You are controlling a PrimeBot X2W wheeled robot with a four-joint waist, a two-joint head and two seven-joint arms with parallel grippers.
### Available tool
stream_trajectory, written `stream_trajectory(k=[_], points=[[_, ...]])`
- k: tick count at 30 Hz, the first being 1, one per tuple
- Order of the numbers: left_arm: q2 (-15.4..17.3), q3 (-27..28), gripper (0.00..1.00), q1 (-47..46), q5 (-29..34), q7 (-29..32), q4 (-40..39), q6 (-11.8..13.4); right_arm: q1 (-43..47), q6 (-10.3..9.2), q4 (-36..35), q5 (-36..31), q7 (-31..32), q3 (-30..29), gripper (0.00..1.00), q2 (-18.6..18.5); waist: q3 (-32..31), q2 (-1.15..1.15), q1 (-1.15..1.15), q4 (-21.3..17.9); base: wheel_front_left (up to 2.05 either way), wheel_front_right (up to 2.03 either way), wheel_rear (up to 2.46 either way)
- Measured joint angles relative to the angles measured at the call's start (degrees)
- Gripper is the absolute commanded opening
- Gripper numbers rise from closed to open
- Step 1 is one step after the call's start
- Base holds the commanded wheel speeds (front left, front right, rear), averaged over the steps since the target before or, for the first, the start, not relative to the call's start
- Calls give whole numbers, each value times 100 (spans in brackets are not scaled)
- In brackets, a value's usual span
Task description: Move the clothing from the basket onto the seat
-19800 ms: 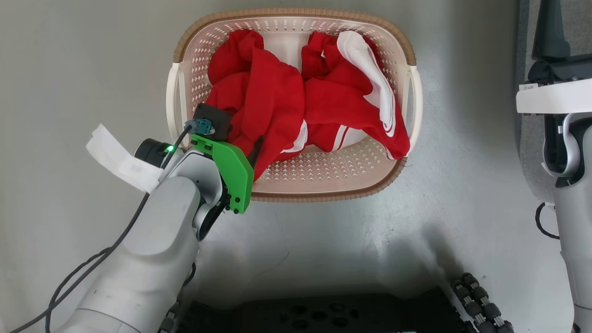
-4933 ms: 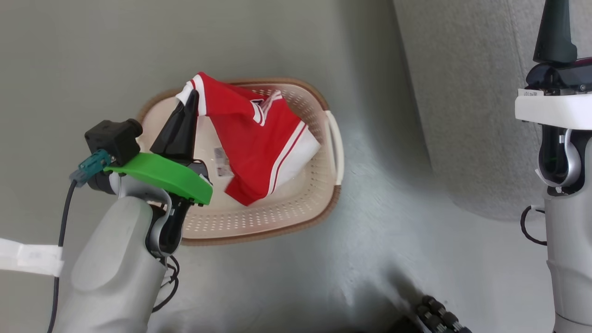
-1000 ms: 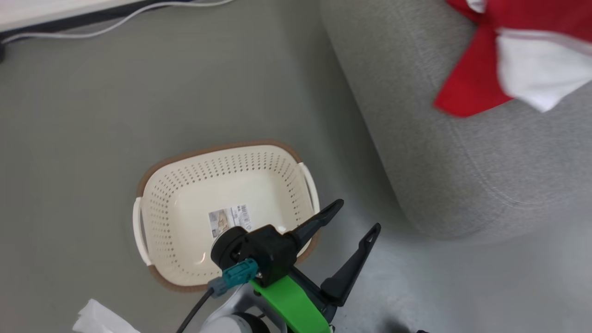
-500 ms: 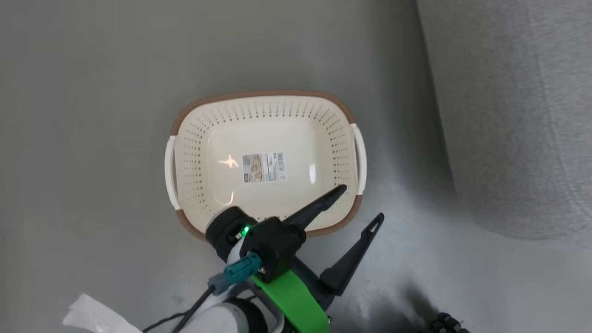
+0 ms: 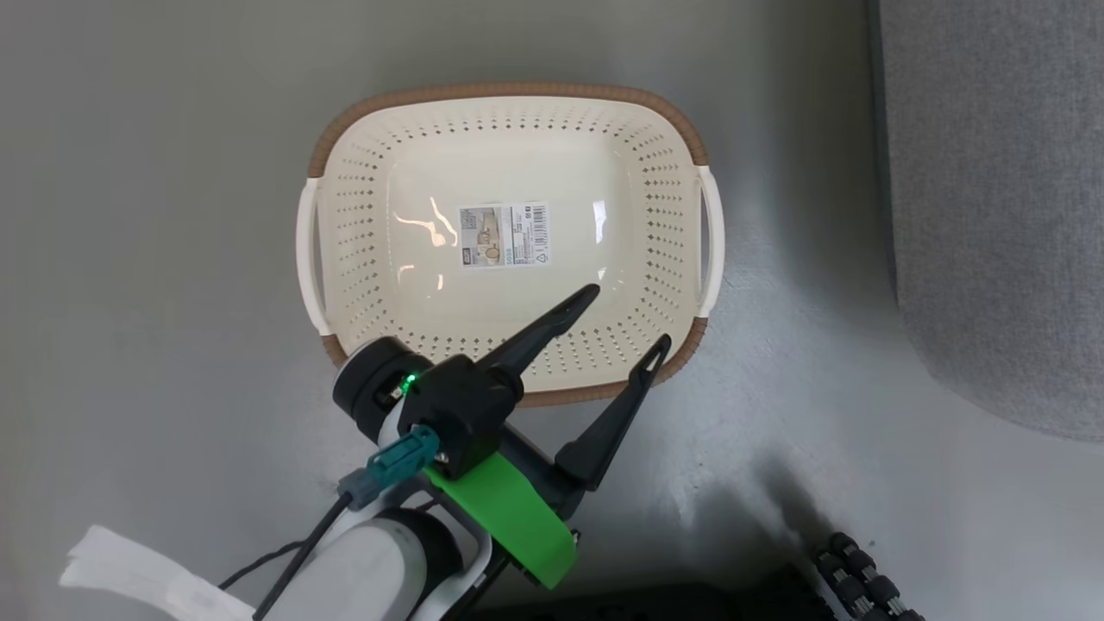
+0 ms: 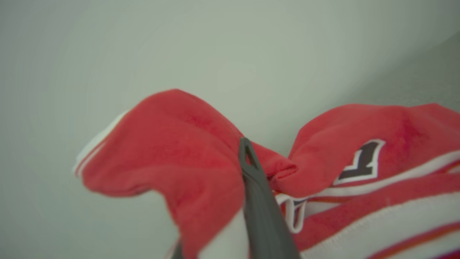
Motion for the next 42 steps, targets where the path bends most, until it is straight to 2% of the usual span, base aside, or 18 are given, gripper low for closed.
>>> stream_trajectory(k=[7,9,11,12,13,21,25,28,35,42], points=[[-29,9,100,-143,-21,-129,213,-92,426,151,542,-127,-261,146,0,-5,-46,0,0,-222,0,0,0],[-34,35,100,-143,-70,-147,282,-112,396,223,549,-180,-339,211,5,-30,-120,0,-1,-279,0,0,0],[-46,51,100,-143,-118,-219,368,-144,388,258,586,-211,-410,271,22,-30,-203,0,-1,-332,0,0,0],[-55,52,100,-143,-152,-261,412,-160,388,294,621,-236,-436,309,50,-31,-250,0,-1,-356,0,0,0],[-55,52,100,-143,-152,-261,412,-160,388,294,621,-236,-436,309,99,-31,-250,0,-1,-356,0,0,0],[-202,130,100,-144,-350,-528,675,-218,341,370,783,-655,-503,657,100,-207,-718,0,-1,-525,0,0,0],[-257,197,100,-144,-495,-713,835,-260,354,465,716,-839,-591,834,100,-225,-992,0,-1,-608,0,0,0],[-309,301,100,-136,-572,-867,917,-260,449,609,510,-892,-616,1018,100,-134,-1215,0,-2,-665,0,0,0],[-331,593,100,60,-779,-1211,1160,-253,1277,793,119,-920,-733,1161,100,124,-1768,0,-2,-747,0,0,0],[-333,776,100,446,-929,-1459,1408,-181,2386,786,10,-959,-745,1235,100,318,-2333,0,-2,-712,0,0,0]])
